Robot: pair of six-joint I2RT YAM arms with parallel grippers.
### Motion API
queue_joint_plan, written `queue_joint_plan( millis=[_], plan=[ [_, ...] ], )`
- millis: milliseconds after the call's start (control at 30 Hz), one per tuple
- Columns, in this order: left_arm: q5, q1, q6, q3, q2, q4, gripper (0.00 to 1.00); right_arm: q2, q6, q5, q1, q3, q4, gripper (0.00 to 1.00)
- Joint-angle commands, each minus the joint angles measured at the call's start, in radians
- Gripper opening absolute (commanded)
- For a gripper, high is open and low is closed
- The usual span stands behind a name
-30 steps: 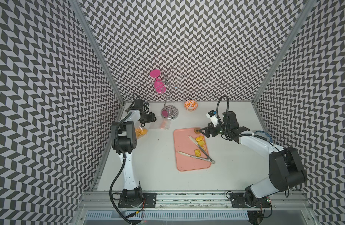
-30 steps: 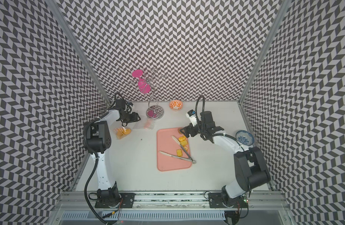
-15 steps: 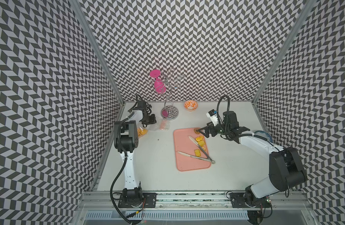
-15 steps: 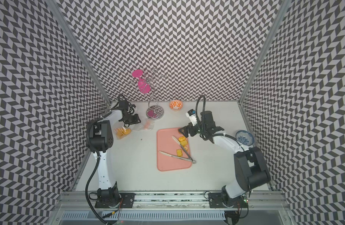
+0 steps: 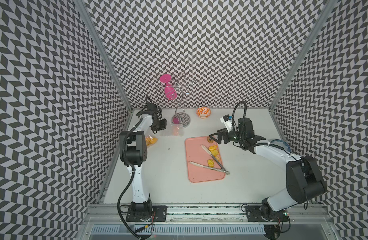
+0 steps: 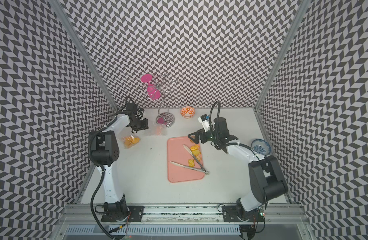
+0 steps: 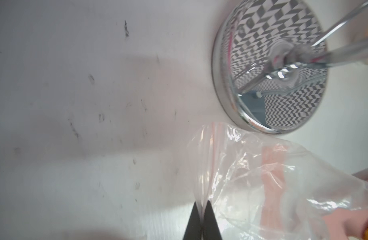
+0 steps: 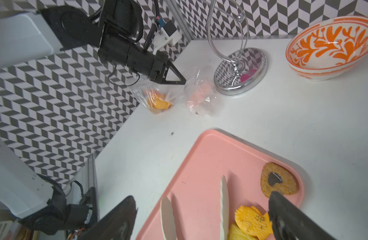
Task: Put the cookies into a resealable bag to prevent moisture
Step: Pick up the ziploc bag from the center of the board.
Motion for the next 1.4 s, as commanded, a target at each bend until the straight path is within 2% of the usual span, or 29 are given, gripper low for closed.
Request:
queue_joint_plan(
  millis=[0,167,400,500,667,900,1033,1367],
  plan=[
    [0.012,-0.056,-0.091,-0.101,-0.146,-0.029,0.03,0.042,0.210,-0.024,0.068,0.010,0.166,0.93],
    [0.055,-0.085,-0.209,-0.322,-0.345,0.075,0.03,0.133,0.289,-0.018,0.181,0.093,0.187,0.84],
    [-0.052,-0.130,-0.258,-0.488,-0.490,0.108,0.03,0.200,0.295,-0.019,0.294,0.198,0.193,0.71],
    [-0.087,-0.130,-0.259,-0.508,-0.511,0.097,0.03,0.210,0.270,0.016,0.334,0.224,0.168,0.69],
    [0.010,-0.144,-0.290,-0.511,-0.552,0.100,0.04,0.305,0.308,-0.009,0.384,0.263,0.205,0.64],
    [0.081,-0.149,-0.310,-0.545,-0.616,0.104,0.05,0.425,0.221,0.030,0.422,0.406,0.091,0.58],
    [0.128,-0.153,-0.364,-0.572,-0.631,0.131,0.06,0.448,0.226,0.025,0.432,0.421,0.103,0.57],
    [0.155,-0.185,-0.380,-0.580,-0.640,0.150,0.09,0.470,0.281,-0.007,0.432,0.430,0.158,0.47]
  ],
)
